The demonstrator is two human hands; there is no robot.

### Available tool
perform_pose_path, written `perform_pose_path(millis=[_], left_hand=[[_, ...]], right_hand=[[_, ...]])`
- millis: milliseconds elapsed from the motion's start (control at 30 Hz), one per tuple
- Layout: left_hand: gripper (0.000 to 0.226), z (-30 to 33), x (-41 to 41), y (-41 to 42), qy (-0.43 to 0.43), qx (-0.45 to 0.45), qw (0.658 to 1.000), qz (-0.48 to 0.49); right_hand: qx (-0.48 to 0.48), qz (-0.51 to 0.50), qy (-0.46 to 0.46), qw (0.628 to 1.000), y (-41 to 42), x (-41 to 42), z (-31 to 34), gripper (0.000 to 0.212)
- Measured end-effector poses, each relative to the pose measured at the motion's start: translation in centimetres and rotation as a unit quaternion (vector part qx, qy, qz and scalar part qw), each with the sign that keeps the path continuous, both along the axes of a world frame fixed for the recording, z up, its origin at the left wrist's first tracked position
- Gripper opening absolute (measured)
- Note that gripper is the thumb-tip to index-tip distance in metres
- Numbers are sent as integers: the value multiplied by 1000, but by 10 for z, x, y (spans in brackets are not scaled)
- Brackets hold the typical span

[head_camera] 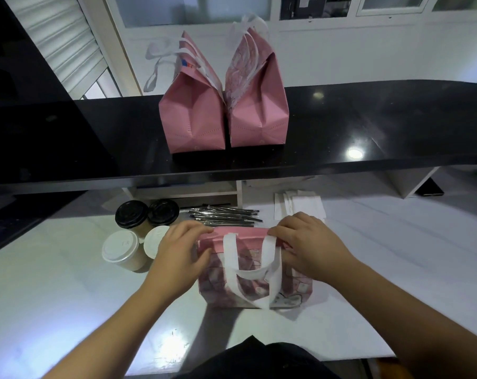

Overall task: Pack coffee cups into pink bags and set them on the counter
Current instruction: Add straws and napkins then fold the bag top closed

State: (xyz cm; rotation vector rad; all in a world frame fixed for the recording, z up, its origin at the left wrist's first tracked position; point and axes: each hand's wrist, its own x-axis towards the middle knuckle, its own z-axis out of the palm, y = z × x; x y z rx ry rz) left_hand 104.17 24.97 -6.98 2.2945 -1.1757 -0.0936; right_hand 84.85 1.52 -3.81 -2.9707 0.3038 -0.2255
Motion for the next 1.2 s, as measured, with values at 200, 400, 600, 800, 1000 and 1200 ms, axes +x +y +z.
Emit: perform_pose_path(millis=[200,400,600,800,1000,1200], left_hand=[[20,1,-12,9,46,-63,997,28],[17,3,-28,2,112,-63,992,-5],[39,26,-67,-32,182,-27,967,-175],[78,66,-111,-70,196,-85,944,-252],[85,108,-125,-123,187,-115,937,-271],[67,143,-110,-196,186,-139,942,-243]], right_hand=[[45,-31,20,998,5,-2,16,31],[61,-140,21,988,12,-11,51,17],[53,-288,31,956,16,-32,105,33],[11,-389,-33,921,3,-58,168,34],[-10,-425,-83,901,-37,-64,222,33],[-37,-397,-161,903,-106,-41,254,35]])
